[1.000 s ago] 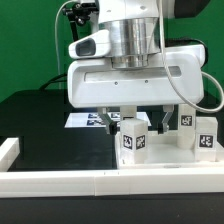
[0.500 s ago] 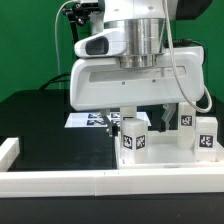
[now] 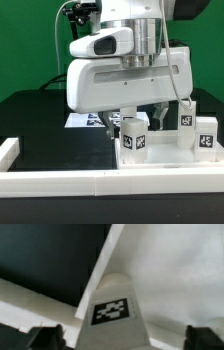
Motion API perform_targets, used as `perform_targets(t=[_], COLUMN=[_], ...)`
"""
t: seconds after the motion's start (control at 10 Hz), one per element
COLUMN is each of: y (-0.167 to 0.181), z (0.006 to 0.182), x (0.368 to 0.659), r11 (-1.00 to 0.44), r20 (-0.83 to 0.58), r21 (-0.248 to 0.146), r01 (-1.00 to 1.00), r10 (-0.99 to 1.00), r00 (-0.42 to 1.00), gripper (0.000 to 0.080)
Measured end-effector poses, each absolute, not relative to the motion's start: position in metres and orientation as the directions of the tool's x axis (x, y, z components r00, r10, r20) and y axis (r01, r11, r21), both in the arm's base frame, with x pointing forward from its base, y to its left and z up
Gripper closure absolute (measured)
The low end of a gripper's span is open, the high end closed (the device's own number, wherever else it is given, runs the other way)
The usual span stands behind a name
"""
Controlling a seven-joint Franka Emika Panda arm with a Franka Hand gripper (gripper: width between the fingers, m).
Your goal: Assemble square table
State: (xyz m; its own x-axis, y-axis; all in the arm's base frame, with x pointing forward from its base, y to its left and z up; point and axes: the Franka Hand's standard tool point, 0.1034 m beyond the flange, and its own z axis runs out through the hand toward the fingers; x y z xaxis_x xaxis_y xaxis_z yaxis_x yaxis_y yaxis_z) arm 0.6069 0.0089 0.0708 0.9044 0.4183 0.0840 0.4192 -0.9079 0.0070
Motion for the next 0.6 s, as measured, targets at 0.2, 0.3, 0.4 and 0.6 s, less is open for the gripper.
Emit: perform_targets(t=[0.2,0.3,0.4,0.6], y=[0.0089,0.0083,0.0083,0.0082], z=[0.0708,0.0708,0.0707,0.0706], x=[0.6069,0.6069,0.6068,0.6067], r11=[-0.910,-0.911,-0.912,-0.922], r20=[0.084,0.084,0.084,0.084], r21=[0.007,0.007,0.006,0.004], r01=[0.414,0.413,0.410,0.386], r10=[0.413,0.413,0.409,0.385], r00=[0.907,0.907,0.909,0.919], gripper=[0.0339,0.0491,0.0509,0.0509])
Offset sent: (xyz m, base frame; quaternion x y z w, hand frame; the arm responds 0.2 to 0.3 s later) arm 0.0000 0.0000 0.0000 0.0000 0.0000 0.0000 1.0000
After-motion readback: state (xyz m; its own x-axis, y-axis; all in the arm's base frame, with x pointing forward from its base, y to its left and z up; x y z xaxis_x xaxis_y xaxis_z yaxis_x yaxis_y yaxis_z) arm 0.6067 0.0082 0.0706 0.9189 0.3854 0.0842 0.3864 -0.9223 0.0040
